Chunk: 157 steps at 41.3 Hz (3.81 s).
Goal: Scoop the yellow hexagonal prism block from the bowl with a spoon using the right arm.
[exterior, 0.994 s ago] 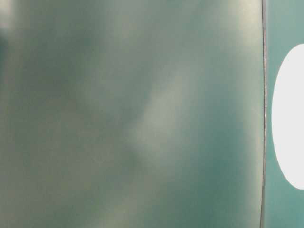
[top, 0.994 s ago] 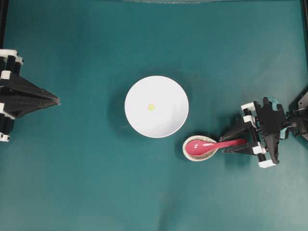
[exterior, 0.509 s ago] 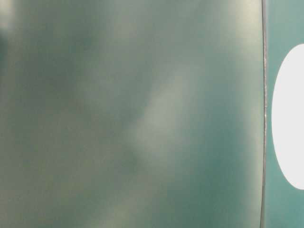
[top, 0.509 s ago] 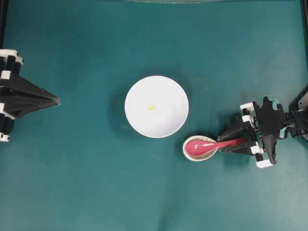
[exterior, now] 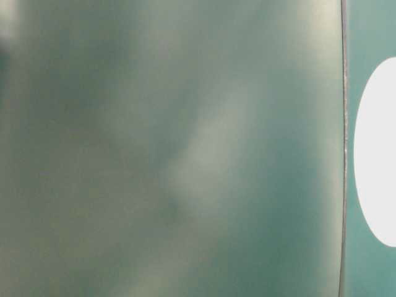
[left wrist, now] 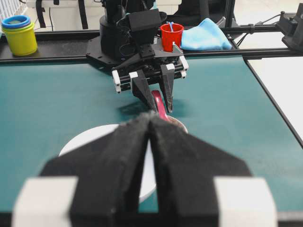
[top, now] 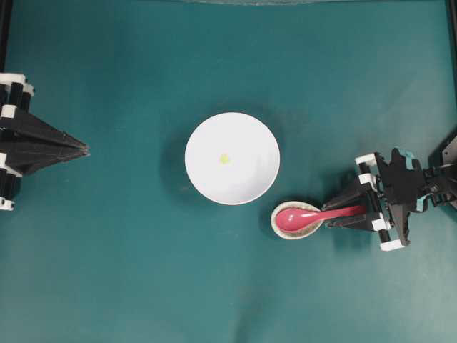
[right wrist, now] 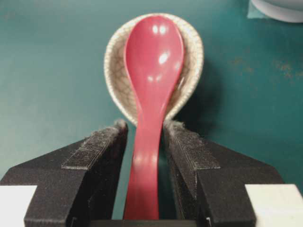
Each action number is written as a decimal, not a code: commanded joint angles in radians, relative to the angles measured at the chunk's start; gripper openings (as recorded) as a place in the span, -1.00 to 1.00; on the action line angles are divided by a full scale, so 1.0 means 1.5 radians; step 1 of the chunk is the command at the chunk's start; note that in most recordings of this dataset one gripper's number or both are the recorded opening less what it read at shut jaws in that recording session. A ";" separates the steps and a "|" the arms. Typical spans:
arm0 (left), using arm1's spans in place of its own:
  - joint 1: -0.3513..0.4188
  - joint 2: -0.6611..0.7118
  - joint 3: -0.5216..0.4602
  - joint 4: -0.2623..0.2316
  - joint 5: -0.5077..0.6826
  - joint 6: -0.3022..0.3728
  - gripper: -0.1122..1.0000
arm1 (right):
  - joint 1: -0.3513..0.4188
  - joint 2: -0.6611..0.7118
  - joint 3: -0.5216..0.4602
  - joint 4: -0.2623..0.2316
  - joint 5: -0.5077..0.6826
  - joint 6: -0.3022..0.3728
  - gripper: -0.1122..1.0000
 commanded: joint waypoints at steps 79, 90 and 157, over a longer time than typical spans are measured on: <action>-0.001 0.006 -0.015 0.002 -0.004 0.001 -0.67 | 0.003 -0.020 0.017 0.010 -0.021 -0.005 -0.02; -0.001 0.006 -0.015 0.001 -0.006 0.001 -0.67 | 0.002 -0.020 0.013 0.016 -0.021 -0.015 -0.02; -0.001 0.006 -0.014 0.001 -0.004 0.001 -0.67 | 0.002 -0.020 0.011 0.015 -0.027 -0.019 -0.36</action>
